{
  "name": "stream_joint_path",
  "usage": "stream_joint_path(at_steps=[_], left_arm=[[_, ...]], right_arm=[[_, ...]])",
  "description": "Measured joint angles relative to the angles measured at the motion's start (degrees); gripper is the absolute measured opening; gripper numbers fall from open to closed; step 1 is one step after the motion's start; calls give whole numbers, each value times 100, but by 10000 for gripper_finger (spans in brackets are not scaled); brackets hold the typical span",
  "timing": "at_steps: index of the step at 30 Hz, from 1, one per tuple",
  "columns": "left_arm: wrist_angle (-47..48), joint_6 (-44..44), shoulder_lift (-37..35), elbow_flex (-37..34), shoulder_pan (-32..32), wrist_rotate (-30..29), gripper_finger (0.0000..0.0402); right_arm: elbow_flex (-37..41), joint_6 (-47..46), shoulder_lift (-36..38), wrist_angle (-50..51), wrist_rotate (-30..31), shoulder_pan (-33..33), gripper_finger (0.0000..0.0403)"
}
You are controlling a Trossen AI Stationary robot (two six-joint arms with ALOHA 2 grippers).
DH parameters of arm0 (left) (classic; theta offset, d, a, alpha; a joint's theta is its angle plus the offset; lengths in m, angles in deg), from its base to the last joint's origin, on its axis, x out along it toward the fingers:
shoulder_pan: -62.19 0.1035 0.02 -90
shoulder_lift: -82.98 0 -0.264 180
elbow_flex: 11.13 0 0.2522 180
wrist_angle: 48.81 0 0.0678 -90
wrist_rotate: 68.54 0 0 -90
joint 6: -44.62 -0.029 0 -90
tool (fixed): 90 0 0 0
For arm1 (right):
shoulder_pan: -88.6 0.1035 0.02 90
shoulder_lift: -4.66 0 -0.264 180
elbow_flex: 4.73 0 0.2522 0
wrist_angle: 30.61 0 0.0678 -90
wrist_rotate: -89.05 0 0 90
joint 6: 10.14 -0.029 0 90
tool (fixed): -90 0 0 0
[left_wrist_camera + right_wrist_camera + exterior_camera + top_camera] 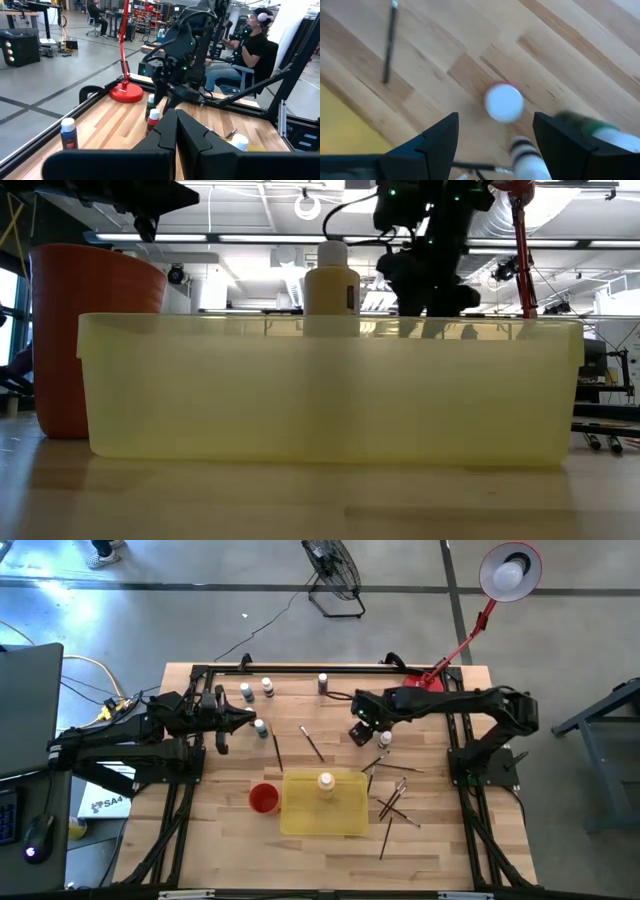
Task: Pick & Place Paint Supplies
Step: Put the red paint bottle into the yellow bin
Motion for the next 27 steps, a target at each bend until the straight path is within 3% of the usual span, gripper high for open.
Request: stream_joint_path(at_steps=[13,27], left_arm=[[158,0,-1,0,-1,-52,0],[173,0,-1,0,0,-67,0]], right_arm=[[-2,147,-213,-199,40,-171,245],[0,147,-353,-201,-238,-269,213]])
